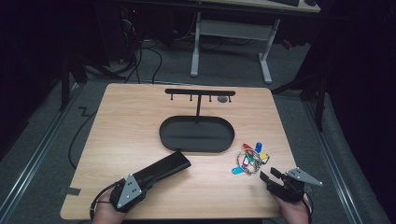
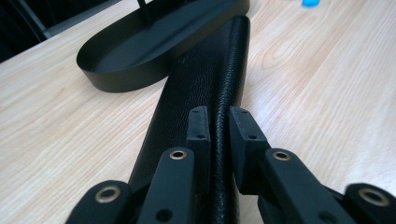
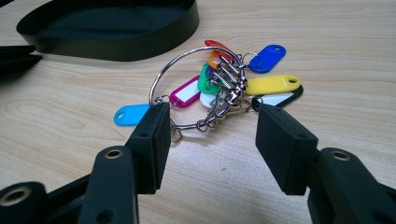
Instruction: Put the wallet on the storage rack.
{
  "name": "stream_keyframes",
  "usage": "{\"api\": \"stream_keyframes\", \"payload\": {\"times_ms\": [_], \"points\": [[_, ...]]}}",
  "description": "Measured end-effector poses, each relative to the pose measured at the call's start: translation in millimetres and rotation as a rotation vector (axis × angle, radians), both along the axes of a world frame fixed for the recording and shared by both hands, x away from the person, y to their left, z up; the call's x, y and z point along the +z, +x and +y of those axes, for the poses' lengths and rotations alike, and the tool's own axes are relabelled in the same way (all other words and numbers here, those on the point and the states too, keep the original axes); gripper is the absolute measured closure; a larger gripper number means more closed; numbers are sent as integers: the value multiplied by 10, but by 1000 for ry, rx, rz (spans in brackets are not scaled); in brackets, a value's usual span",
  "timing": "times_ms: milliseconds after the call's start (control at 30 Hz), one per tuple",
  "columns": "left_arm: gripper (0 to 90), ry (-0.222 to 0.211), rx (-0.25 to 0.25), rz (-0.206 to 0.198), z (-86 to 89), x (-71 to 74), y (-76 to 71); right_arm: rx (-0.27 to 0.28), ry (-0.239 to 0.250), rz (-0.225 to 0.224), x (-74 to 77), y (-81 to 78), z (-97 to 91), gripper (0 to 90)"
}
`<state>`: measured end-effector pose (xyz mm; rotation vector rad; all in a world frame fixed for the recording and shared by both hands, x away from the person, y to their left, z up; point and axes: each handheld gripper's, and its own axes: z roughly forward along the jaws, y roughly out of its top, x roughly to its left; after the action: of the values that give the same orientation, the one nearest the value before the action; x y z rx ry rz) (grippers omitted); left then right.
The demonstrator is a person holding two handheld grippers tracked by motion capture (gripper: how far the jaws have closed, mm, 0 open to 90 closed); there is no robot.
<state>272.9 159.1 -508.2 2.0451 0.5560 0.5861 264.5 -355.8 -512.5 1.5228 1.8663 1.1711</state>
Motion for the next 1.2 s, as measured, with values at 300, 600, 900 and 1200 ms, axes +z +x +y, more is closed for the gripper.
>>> {"api": "stream_keyframes", "payload": {"times_ms": [300,600,900,1200], "points": [[804,-85,-21,38,28,90,-90,-2,-1,0,1,1,-1,458],[807,-214,-6,115,122,141,-43,-3,0,2,2,0,-4,460],[808,-262,-12,132,137,171,-45,-4,1,9,-10,13,-1,461],[801,-316,38,133,232,164,32,-2,-2,12,-14,17,1,461]]}}
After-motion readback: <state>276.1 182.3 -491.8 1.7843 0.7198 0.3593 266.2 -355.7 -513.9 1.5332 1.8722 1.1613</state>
